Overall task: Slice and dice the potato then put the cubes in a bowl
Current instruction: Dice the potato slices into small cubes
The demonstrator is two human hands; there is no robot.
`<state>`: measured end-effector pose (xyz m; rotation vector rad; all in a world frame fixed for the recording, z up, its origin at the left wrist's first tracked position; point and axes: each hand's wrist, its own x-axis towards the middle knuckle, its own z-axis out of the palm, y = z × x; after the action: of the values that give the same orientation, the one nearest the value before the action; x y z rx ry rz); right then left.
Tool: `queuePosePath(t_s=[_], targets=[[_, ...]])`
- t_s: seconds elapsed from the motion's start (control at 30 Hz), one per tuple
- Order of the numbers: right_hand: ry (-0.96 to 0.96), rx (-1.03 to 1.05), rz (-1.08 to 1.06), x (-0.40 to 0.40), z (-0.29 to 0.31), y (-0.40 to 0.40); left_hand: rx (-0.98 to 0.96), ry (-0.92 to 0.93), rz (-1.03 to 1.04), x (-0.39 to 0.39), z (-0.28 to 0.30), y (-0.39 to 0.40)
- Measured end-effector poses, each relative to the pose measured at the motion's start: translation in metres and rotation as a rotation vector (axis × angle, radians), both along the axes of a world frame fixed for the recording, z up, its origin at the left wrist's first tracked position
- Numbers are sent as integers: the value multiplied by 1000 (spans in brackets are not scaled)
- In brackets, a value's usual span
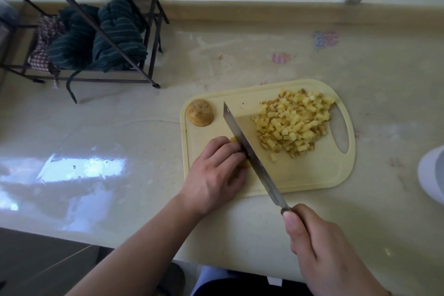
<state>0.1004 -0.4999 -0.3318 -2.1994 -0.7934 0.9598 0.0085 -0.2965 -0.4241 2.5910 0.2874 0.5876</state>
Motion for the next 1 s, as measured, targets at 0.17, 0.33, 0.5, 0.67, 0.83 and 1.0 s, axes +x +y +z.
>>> queuePosePath(t_s=[0.17,0.33,0.5,0.67,0.83,1.0], targets=[[18,-42,-6,-5,2,-14,-8,5,12,0,-2,0],[-2,-72,35,-4,-2,-4,-25,5,7,0,-3,0],[-57,16,68,2,-11,18,-18,4,7,-1,-2,1],[-99,13,45,2,-9,9,-11,1,5,-1,-3,1],[-168,-28,63,-4,-14,3,-18,2,8,-3,-3,-1],[-23,34,-56,-3,-8,5,-24,-31,9,-6,-2,0]])
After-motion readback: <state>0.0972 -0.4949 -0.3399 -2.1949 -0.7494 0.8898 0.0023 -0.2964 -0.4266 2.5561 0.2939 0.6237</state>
